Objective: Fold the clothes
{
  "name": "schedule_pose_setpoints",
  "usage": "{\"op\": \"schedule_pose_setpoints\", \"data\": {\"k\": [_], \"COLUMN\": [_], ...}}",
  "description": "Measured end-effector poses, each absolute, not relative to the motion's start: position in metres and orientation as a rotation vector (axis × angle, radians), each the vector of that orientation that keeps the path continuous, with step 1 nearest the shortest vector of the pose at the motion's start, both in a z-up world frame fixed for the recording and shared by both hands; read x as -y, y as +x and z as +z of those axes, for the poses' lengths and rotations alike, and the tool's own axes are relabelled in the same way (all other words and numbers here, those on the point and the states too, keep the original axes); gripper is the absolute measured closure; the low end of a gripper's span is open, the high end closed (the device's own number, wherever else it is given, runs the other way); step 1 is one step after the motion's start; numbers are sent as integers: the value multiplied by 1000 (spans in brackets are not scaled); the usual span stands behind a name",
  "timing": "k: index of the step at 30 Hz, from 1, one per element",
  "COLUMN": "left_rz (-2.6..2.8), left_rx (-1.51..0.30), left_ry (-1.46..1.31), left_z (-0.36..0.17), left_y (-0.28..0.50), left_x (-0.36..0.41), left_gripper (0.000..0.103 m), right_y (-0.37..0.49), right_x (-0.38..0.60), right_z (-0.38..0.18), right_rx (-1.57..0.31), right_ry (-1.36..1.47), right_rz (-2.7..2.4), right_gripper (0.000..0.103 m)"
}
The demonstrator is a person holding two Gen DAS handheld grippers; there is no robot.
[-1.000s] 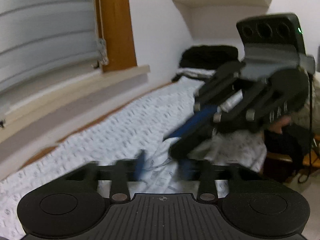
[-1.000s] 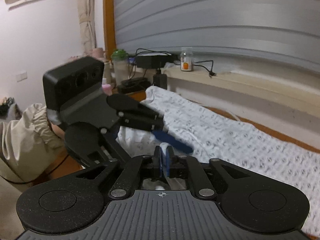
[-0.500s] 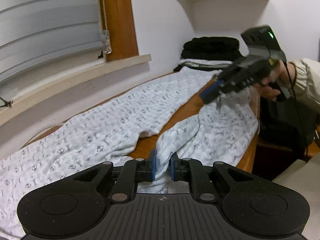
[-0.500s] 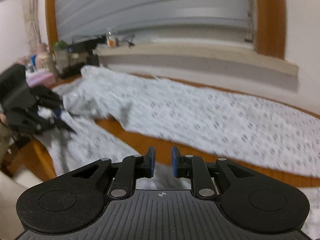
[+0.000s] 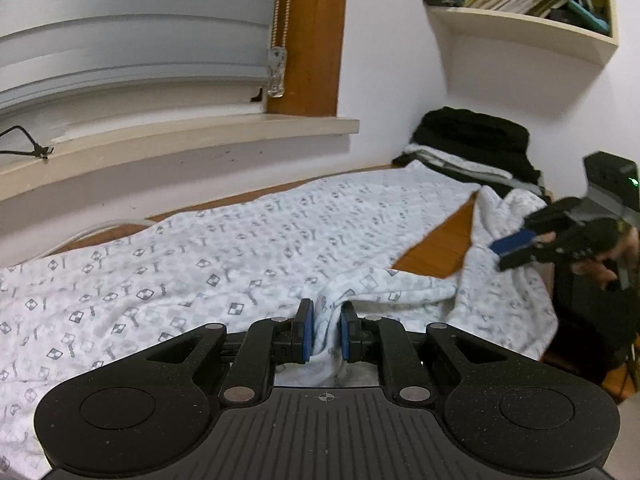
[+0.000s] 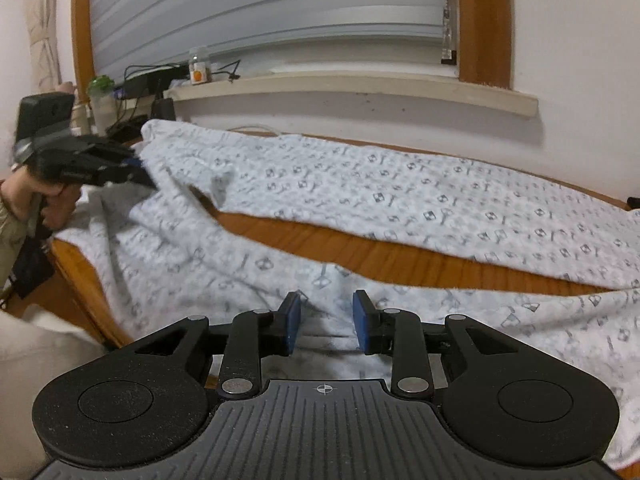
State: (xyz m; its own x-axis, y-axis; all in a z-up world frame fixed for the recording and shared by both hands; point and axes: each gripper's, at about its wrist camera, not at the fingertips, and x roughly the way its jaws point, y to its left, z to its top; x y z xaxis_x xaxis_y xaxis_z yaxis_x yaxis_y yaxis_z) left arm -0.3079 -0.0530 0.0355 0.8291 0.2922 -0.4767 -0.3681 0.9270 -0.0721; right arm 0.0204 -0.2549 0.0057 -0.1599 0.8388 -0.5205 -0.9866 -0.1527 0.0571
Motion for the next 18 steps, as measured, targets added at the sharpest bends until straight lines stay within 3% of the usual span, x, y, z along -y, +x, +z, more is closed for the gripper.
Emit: {"op": "schedule_pose_setpoints", "data": {"k": [1, 8, 9, 10, 12, 14, 16, 18], "left_rz": [365, 392, 400, 408, 430, 440, 426, 430], "left_rx": [-471, -459, -454, -449, -434, -430, -442, -458], "left_ry": [-156, -78, -66, -55, -50, -70, -79, -95], "left_z": [37, 45, 46, 47, 49, 50, 49, 45], "left_y": [-307, -304, -303, -303, -302, -298, -291, -285], "left_x": [54, 64, 65, 66, 65, 59, 50, 41], "left_gripper": [81, 78, 66, 60, 60, 69, 91, 94], "right_y": [21, 24, 25, 25, 26, 27, 28, 28], "right_x": [256, 261, 261, 261, 262, 263, 263, 266], "right_z": [5, 1, 0, 0, 0, 0, 0, 1], "right_rx": [-455, -458, -458, -458, -462, -467, -472, -476], "right_ry": [-426, -389, -384, -378, -375, -372, -370, -375], "right_rz": [1691, 1687, 1687, 1686, 1689, 1692, 1694, 1700], "right_gripper": [73, 73, 73, 73, 73, 73, 73, 73]}}
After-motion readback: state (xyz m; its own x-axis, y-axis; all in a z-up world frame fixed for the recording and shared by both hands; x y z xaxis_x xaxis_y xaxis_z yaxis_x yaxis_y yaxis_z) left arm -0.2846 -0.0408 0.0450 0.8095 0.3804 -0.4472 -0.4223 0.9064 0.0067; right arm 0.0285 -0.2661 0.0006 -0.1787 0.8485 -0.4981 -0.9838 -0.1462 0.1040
